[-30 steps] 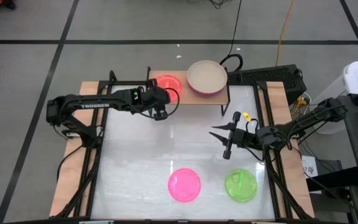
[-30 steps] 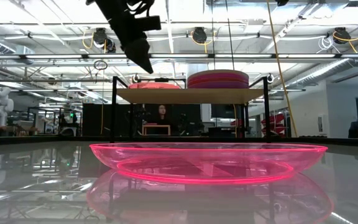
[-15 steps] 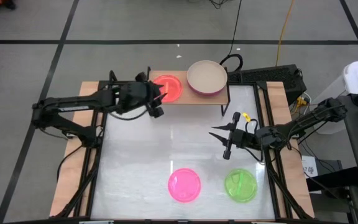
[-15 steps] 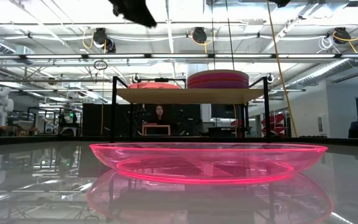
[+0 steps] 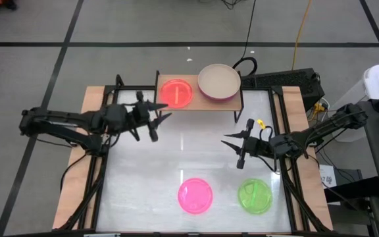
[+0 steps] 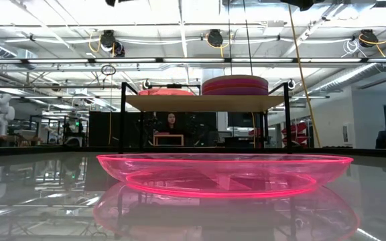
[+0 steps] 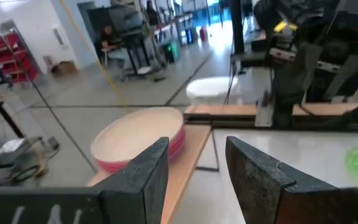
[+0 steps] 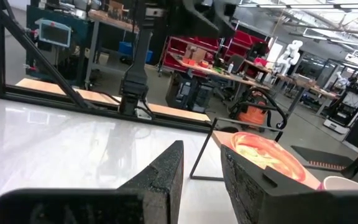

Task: Place and stack plates onto a shelf
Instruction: Stack the green plate on top of the orange on the shelf

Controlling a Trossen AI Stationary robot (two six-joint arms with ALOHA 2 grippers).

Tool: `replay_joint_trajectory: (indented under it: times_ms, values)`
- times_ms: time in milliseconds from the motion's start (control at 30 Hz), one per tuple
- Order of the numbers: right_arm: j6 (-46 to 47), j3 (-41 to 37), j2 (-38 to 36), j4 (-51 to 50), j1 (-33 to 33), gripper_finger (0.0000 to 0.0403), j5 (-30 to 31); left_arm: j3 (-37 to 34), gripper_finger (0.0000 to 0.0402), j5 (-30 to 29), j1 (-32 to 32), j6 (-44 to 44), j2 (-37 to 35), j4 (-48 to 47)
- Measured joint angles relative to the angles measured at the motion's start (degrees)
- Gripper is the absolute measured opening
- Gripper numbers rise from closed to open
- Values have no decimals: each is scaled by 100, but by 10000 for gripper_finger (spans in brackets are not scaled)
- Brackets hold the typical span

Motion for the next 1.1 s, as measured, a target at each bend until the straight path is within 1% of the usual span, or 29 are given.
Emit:
replay_joint_trajectory:
  times_ms: [200,333,500,633,700,800,933,1000,1100]
  values:
    - [-7,0,0,81,-4,91,0,-950,165,-23,-119,-359,-257,728]
    - [18,0,0,99,-8,91,0,-1396,165,-20,-159,-562,-255,1446]
    - [319,0,0,27,-117,91,-1,-1741,165,24,-192,-589,-252,2126]
    - [494,0,0,-78,-194,91,-41,-1877,165,28,-206,-646,-250,2319]
    - [495,6,-21,-182,-228,91,-264,-1913,165,28,-207,-656,-250,2318]
    - [729,262,-46,-856,-306,91,-672,-1915,166,28,-207,-514,-246,2308]
    - [1278,876,20,-2163,-480,91,-993,-1893,166,31,-207,-542,-246,2412]
    - [1409,1170,78,-2736,-558,91,-1137,-1884,166,31,-207,-505,-248,2520]
    - [1645,1488,147,-3289,-638,91,-1443,-1882,166,31,-207,-537,-248,2542]
